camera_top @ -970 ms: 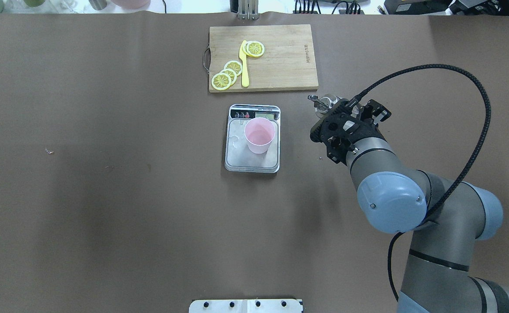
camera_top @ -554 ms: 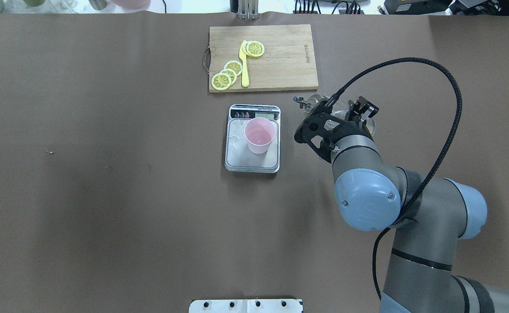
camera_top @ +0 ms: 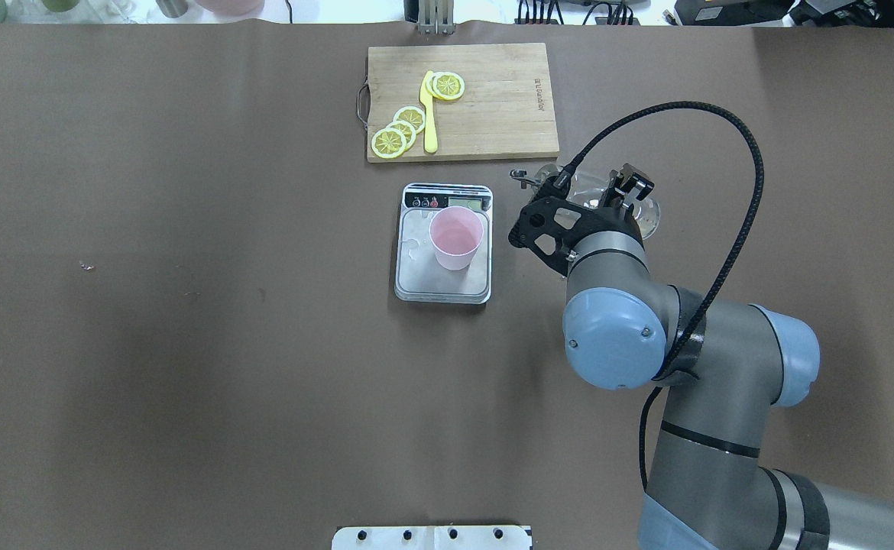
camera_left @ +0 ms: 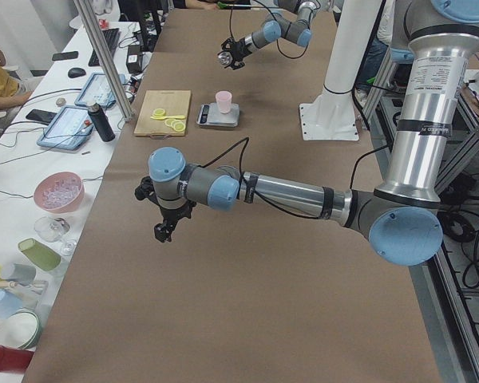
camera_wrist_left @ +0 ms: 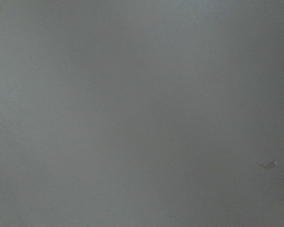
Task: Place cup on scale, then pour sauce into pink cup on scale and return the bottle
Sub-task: 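Carry the sauce dispenser with the right gripper above the pink cup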
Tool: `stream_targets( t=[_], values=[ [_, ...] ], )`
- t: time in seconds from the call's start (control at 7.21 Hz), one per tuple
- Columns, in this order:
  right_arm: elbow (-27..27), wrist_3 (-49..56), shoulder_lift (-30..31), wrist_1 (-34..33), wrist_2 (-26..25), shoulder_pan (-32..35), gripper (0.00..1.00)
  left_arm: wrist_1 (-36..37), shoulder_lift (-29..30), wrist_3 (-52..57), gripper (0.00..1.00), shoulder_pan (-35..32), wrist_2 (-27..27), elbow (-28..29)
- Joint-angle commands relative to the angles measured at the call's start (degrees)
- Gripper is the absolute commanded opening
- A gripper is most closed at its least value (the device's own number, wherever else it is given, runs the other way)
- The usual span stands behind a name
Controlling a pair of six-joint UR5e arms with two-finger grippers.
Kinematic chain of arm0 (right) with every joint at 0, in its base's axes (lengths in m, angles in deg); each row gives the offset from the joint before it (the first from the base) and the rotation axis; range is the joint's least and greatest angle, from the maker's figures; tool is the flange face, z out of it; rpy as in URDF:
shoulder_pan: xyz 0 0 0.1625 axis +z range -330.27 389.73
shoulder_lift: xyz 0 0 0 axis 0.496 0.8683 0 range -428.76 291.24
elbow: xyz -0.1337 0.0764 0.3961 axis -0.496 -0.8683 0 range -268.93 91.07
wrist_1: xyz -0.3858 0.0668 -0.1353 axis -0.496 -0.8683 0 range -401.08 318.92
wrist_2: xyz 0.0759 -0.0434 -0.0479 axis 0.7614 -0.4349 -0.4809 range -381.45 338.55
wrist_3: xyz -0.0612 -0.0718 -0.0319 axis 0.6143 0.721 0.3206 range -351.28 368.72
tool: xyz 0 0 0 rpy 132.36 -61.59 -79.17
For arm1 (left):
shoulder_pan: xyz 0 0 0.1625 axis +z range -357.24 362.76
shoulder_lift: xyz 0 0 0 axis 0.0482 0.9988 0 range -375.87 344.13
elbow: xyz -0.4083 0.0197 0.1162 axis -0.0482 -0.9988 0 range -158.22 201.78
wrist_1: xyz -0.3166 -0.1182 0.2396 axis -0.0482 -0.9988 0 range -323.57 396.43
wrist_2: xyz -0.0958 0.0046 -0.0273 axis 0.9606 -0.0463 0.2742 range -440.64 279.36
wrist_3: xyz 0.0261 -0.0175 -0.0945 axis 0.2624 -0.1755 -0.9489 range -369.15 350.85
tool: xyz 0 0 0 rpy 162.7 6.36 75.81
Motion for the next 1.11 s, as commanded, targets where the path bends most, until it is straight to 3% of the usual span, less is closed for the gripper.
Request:
stream_targets(
  t=[0.0,0.55,0.97],
  values=[
    [-4.33,0.16,-3.24,-0.59,-1.46,0.2,0.0,-0.45,-0.57,0.03,0.98,-0.2,-0.01,0.03],
    [-4.6,4.89,-5.08,-6.64,-4.18,0.11,0.0,-0.54,-1.36,0.03,0.98,-0.47,0.07,0.03],
    [-8.89,4.99,-7.89,-6.84,-5.42,-0.15,0.0,-0.54,-1.45,0.12,0.98,-0.73,0.07,0.03]
  ],
)
